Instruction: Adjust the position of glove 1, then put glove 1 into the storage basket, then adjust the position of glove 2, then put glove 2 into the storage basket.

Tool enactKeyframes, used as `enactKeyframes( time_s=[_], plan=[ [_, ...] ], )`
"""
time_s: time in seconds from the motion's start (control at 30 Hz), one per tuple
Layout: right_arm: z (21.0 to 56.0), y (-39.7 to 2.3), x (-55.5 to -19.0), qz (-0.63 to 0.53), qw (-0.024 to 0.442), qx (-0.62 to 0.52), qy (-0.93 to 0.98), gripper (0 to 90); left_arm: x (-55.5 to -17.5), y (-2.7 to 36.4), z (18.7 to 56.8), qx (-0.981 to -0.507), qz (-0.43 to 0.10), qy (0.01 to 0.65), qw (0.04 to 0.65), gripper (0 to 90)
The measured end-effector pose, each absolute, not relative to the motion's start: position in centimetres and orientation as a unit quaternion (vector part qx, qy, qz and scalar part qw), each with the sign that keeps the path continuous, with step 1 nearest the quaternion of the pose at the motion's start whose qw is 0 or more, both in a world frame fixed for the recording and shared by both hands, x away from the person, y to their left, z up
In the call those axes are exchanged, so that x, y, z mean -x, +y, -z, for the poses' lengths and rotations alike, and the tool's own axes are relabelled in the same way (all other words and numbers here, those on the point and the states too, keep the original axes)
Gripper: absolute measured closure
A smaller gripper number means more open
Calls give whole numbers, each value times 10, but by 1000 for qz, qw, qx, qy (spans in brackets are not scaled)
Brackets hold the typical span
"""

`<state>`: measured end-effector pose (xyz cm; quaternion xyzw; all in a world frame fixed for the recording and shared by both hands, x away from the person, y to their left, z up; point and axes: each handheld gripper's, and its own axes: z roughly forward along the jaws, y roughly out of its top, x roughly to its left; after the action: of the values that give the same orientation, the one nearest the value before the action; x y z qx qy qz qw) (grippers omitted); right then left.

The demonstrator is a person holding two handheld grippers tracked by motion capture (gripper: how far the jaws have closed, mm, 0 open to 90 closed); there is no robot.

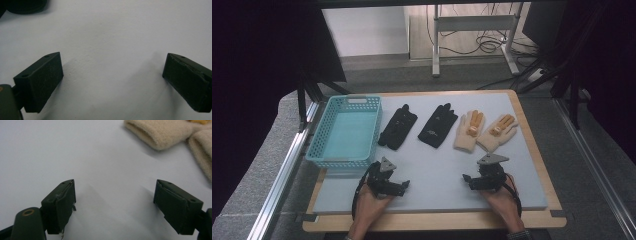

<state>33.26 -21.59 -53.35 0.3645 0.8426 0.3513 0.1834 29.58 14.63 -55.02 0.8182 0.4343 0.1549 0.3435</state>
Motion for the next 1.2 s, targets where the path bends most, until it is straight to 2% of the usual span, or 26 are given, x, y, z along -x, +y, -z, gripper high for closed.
enactKeyframes(
  time_s=[0.83,0.93,1.0,1.2],
  plan=[
    [534,-216,-333,-349,184,-370,841,142,-296,146,550,-816,-154,438,345,37],
    [534,-216,-333,-349,183,-370,841,142,-296,146,548,-817,-152,440,341,56],
    [534,-216,-333,-349,184,-370,841,142,-297,149,544,-814,-147,447,341,130],
    [534,-216,-333,-349,184,-370,841,142,-304,150,536,-811,-145,447,348,139]
  ],
)
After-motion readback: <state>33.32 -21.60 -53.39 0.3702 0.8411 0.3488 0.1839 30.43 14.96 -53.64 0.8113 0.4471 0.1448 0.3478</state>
